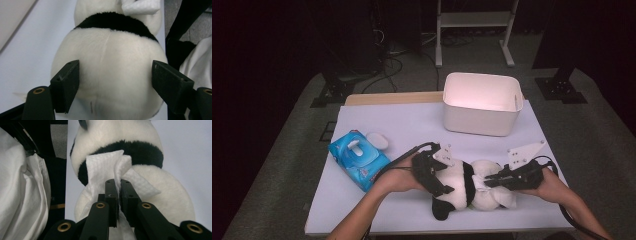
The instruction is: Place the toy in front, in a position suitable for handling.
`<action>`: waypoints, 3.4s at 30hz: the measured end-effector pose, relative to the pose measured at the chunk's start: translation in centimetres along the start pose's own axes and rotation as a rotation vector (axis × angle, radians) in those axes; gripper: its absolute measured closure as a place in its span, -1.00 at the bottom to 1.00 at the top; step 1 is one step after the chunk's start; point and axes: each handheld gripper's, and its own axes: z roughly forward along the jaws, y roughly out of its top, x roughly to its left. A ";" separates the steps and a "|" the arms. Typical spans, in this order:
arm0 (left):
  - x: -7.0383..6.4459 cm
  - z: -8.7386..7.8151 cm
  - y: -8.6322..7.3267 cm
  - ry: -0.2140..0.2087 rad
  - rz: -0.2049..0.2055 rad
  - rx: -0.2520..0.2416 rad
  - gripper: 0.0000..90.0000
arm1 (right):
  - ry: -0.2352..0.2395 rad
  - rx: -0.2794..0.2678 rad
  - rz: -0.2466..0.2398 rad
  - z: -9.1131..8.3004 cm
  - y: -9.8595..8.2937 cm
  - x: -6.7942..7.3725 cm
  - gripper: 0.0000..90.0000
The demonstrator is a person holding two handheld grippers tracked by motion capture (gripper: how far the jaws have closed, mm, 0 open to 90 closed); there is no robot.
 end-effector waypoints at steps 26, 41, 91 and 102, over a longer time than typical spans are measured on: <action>-0.3 3.0 0.2 -0.001 0.028 0.012 -0.41 | -0.101 0.006 0.063 -2.7 -2.0 -0.9 0.87; -0.2 4.8 2.1 -0.008 0.053 -0.014 -0.42 | -0.059 -0.037 0.027 -1.6 -0.2 -0.7 0.87; -0.7 4.6 1.3 -0.006 0.075 -0.054 -0.39 | -0.027 0.060 -0.164 2.6 4.5 2.8 0.87; -0.8 4.6 1.6 -0.005 0.079 -0.037 -0.39 | -0.115 0.068 -0.077 -1.6 1.4 1.2 0.86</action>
